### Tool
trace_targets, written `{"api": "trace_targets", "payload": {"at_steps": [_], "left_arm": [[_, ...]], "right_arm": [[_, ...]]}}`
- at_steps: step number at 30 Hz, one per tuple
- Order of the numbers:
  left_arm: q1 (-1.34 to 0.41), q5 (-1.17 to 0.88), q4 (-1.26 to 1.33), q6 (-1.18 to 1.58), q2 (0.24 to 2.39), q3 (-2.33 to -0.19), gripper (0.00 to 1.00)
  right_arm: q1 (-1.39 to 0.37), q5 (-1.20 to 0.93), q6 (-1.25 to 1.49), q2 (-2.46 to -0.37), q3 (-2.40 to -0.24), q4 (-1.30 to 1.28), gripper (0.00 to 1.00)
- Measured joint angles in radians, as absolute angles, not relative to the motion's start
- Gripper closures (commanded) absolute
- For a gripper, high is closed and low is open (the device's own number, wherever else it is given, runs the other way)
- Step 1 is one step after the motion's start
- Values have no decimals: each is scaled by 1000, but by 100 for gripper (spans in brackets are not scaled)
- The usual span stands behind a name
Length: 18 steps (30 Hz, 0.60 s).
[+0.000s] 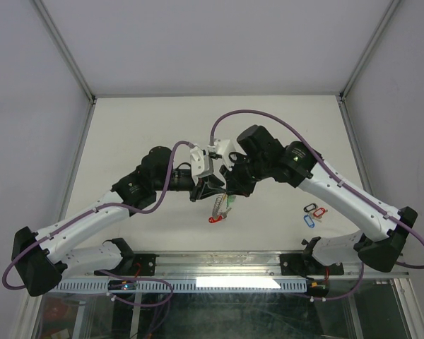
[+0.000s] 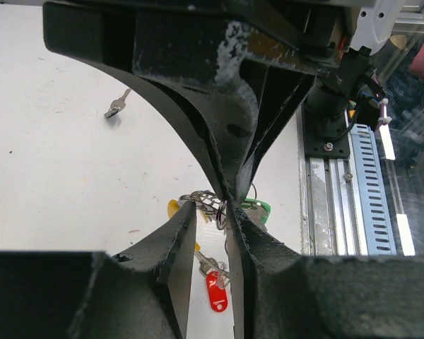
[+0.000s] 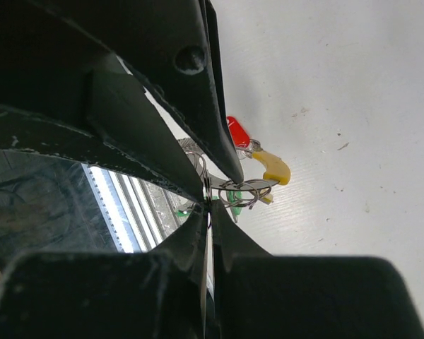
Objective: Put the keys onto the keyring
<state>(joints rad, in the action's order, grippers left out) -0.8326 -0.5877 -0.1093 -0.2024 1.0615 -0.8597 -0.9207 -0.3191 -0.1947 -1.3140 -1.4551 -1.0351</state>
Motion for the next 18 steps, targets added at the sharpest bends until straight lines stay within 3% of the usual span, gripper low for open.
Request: {"api": "trace_targets", "payload": {"at_steps": [10, 18], "left_arm": [[-839, -596, -117, -210, 1063, -860, 80], [-839, -612, -127, -221, 1063, -863, 92]], "right_arm": [[-921, -310, -192, -1308, -1455, -1034, 100], [-921, -301, -192, -1300, -1455, -1030, 100]]}}
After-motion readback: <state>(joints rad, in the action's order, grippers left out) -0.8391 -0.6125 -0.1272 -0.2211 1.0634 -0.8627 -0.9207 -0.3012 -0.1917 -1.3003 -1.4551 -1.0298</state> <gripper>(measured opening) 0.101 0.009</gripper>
